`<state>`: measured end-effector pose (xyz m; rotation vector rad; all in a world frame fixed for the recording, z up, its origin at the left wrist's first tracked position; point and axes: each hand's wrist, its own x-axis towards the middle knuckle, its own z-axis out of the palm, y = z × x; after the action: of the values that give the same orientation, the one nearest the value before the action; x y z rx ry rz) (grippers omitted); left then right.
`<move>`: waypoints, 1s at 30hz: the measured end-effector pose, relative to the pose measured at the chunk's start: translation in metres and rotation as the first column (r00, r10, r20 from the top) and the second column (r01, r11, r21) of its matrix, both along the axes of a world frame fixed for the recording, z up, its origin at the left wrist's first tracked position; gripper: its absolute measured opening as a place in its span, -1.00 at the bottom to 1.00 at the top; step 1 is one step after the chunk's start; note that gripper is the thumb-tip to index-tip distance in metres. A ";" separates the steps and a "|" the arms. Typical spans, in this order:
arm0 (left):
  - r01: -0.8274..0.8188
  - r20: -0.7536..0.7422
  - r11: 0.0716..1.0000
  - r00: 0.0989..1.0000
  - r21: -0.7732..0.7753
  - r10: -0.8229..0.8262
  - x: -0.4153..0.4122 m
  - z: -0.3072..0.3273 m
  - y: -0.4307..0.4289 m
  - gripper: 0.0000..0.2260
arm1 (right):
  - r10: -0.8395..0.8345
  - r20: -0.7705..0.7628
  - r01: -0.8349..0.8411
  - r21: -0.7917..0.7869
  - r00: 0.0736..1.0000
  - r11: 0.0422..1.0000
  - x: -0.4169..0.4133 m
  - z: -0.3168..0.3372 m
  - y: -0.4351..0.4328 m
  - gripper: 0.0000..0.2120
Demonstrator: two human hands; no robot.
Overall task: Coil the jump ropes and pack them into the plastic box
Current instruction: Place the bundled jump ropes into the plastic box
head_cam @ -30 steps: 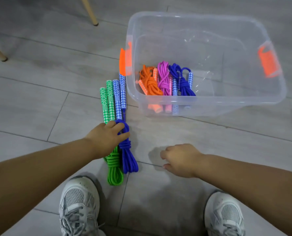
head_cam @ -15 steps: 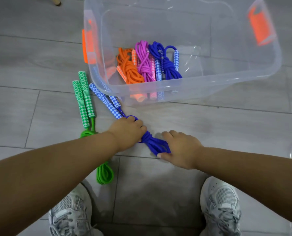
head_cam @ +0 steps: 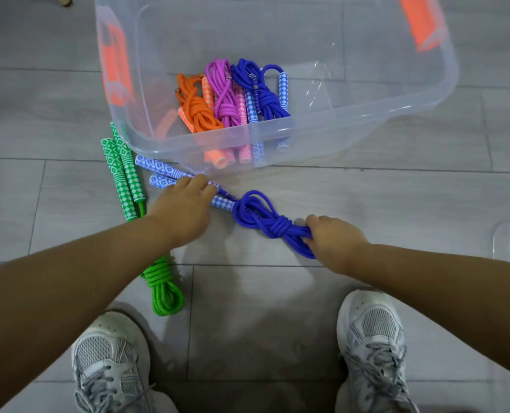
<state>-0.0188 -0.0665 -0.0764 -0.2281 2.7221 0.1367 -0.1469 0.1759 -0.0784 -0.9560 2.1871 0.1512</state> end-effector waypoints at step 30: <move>-0.704 0.427 0.563 0.711 0.433 0.560 -0.023 -0.007 0.042 -0.82 | -0.201 0.090 0.210 -0.109 0.975 0.972 0.017 -0.004 -0.036 -0.64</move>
<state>-0.0418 -0.0247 -0.0830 -0.9788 2.0828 1.0485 -0.1294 0.1395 -0.0826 -0.7779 2.2252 -0.1130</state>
